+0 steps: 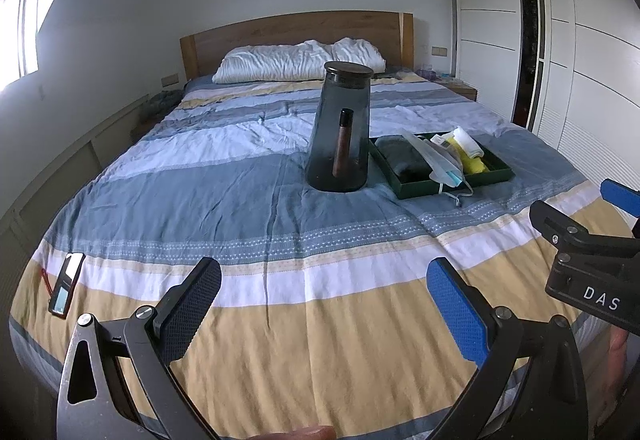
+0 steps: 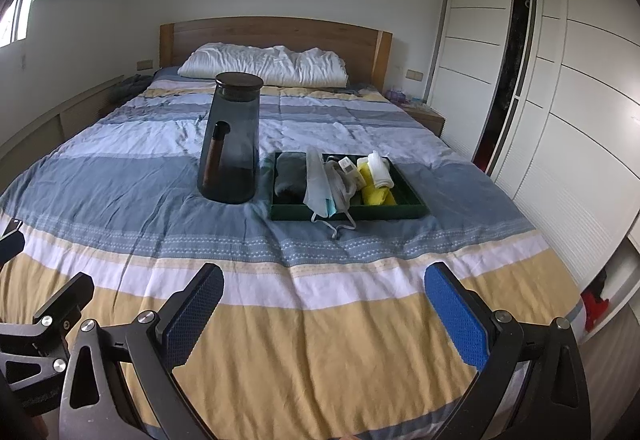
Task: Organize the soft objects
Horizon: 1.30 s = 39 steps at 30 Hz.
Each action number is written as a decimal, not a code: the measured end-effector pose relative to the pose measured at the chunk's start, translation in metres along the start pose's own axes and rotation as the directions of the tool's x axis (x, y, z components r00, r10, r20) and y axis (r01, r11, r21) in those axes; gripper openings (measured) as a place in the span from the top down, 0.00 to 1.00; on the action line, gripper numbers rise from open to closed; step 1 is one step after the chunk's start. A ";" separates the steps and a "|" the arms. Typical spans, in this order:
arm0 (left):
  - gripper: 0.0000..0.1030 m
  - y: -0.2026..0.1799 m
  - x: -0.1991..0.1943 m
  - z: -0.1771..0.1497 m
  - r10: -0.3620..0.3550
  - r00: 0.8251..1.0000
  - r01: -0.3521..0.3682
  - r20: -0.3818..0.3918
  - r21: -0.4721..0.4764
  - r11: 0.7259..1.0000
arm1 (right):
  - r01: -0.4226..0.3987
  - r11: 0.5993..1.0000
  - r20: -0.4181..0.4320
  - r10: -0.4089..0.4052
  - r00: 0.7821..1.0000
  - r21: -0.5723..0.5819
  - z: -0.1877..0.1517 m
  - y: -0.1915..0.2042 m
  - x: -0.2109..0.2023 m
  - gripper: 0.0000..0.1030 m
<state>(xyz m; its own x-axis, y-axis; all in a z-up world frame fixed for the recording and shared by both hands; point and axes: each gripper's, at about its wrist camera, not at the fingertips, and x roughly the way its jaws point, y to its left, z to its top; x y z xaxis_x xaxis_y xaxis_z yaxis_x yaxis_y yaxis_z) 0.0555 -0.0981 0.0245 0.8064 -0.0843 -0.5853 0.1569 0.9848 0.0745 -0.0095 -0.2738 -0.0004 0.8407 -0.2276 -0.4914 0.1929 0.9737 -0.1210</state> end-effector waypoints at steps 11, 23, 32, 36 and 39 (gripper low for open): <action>0.02 -0.003 -0.003 0.000 -0.012 1.000 0.012 0.006 0.006 1.000 | 0.010 1.000 0.008 -0.010 1.000 0.005 -0.001 -0.004 -0.005 0.00; 0.02 -0.010 -0.006 -0.001 -0.028 1.000 0.027 0.011 0.022 0.999 | 0.017 1.000 0.006 -0.017 1.000 0.015 -0.001 -0.012 -0.008 0.00; 0.02 -0.012 -0.007 0.000 -0.037 0.999 0.037 0.010 0.024 0.999 | 0.015 1.000 0.008 -0.015 1.000 0.013 -0.001 -0.012 -0.009 0.00; 0.02 -0.012 -0.008 0.000 -0.038 0.999 0.038 0.011 0.025 0.999 | 0.013 1.000 0.011 -0.013 1.000 0.010 -0.001 -0.012 -0.010 0.00; 0.02 -0.011 -0.009 0.000 -0.047 0.999 0.046 0.009 0.021 0.999 | 0.013 1.000 0.012 -0.014 1.000 0.009 -0.001 -0.011 -0.010 0.00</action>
<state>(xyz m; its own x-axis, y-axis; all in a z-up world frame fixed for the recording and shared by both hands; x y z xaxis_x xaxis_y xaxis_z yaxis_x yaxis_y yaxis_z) 0.0465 -0.1086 0.0287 0.8033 -0.1315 -0.5809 0.2064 0.9764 0.0644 -0.0207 -0.2824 0.0049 0.8441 -0.2407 -0.4791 0.2088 0.9706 -0.1197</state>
